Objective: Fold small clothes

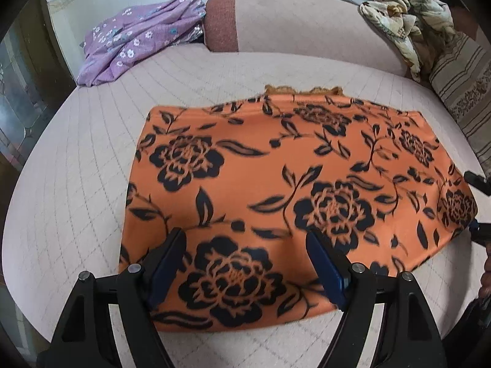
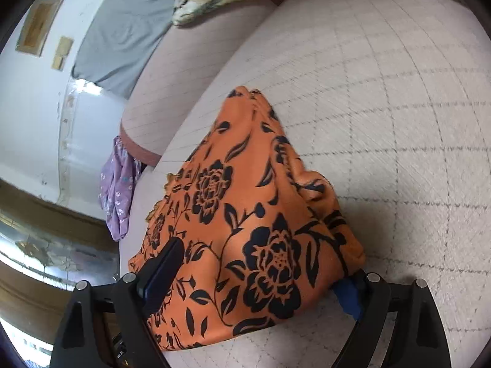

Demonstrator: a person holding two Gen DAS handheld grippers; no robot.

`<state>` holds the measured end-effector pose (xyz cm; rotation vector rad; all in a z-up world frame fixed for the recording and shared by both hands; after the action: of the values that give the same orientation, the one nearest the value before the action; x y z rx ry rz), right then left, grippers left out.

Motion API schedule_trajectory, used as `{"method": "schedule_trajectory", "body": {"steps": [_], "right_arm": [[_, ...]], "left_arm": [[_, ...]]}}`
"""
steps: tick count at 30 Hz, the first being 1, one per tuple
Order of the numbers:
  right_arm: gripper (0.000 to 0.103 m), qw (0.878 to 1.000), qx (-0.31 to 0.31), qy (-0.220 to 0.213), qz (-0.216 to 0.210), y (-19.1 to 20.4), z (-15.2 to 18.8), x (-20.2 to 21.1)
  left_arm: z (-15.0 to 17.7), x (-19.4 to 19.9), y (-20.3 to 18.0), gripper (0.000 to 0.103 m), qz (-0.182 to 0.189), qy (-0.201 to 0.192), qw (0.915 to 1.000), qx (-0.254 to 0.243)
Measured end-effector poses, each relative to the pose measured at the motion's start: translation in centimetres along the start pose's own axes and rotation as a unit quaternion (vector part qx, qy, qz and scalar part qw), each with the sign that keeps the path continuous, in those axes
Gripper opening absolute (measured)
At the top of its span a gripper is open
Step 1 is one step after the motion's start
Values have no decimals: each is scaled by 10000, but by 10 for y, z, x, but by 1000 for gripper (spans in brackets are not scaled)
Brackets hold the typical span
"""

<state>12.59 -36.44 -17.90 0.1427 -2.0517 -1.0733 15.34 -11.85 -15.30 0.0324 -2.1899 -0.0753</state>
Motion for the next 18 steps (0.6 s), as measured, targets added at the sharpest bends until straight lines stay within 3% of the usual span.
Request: {"method": "schedule_trajectory", "body": {"steps": [4, 8, 9, 14, 15, 16, 18], "right_arm": [[85, 9995, 269, -147, 4, 11, -3, 4], [70, 9997, 110, 36, 221, -2, -1, -10], [69, 9996, 112, 13, 263, -2, -2, -10], [69, 9985, 414, -39, 349, 7, -6, -9], [71, 9986, 341, 37, 396, 3, -5, -14], [71, 9988, 251, 92, 408, -1, -4, -18], [72, 9988, 306, 11, 379, 2, -7, -20]], "left_arm": [[-11, -8, -8, 81, 37, -133, 9999, 19], [4, -41, -17, 87, -99, 310, 9991, -271], [2, -38, -17, 87, -107, 183, 9993, -296], [-17, -17, -21, 89, 117, -343, 9993, -73], [-12, -24, -23, 90, 69, -223, 9997, -111], [1, -43, -26, 90, -22, 193, 9995, -267], [3, -52, -29, 101, -267, -5, 9977, -618]]}}
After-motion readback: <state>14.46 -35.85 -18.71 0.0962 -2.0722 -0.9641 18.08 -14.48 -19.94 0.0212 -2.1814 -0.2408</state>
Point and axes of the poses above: each gripper's, at about its wrist camera, not at the fingertips, and x roughly against the way its jaws point, y to its left, z to its underside, the point moved 9 cm from there along -x, roughly the way its jaws point, and after that the axes turned 3 degrees about -y, right-handed, at the moved point
